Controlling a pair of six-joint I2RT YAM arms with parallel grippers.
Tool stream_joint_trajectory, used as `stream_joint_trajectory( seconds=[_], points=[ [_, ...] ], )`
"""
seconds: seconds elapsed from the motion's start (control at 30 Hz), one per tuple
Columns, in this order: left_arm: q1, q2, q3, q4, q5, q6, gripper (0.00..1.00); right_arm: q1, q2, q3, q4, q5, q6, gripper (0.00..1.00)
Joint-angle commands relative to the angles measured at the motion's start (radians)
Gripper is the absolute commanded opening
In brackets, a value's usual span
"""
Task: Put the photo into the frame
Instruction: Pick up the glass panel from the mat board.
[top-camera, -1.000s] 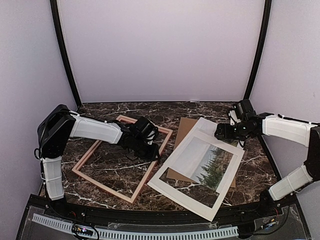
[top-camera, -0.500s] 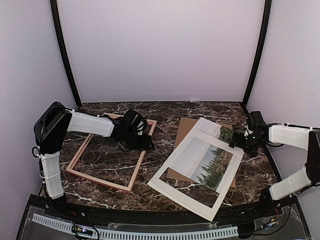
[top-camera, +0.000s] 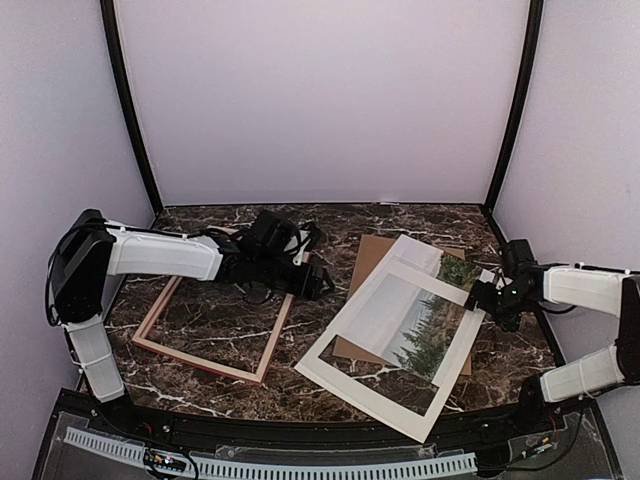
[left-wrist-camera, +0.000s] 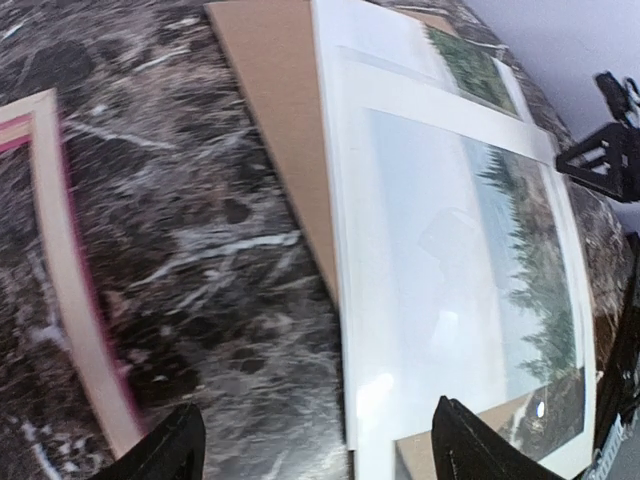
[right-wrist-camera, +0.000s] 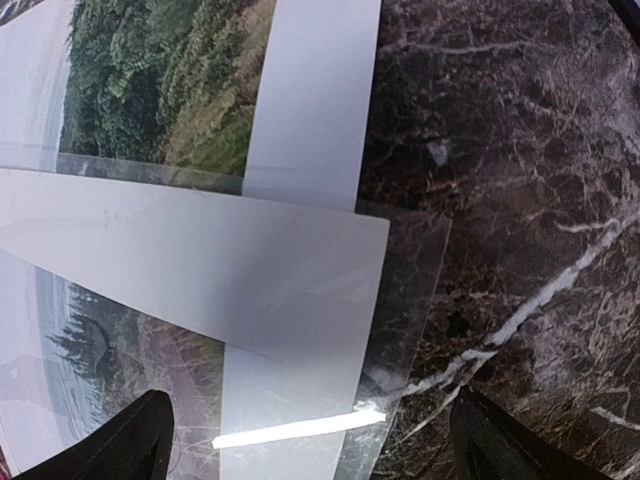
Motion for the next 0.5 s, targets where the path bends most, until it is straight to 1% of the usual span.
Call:
stream_joint_trajectory(
  seconds=[0.0, 0.2, 0.47],
  points=[
    [-0.072, 0.000, -0.003, 0.111, 0.100, 0.065, 0.81, -0.005, -0.037, -0.034, 0.045, -0.032, 0.040, 0.97],
    [-0.146, 0.087, 0.024, 0.150, 0.167, 0.060, 0.81, -0.007, -0.035, -0.064, 0.085, -0.088, 0.056, 0.95],
    [-0.160, 0.171, 0.010, 0.184, 0.209, 0.028, 0.81, -0.007, -0.041, -0.100, 0.115, -0.094, 0.051, 0.93]
  ],
)
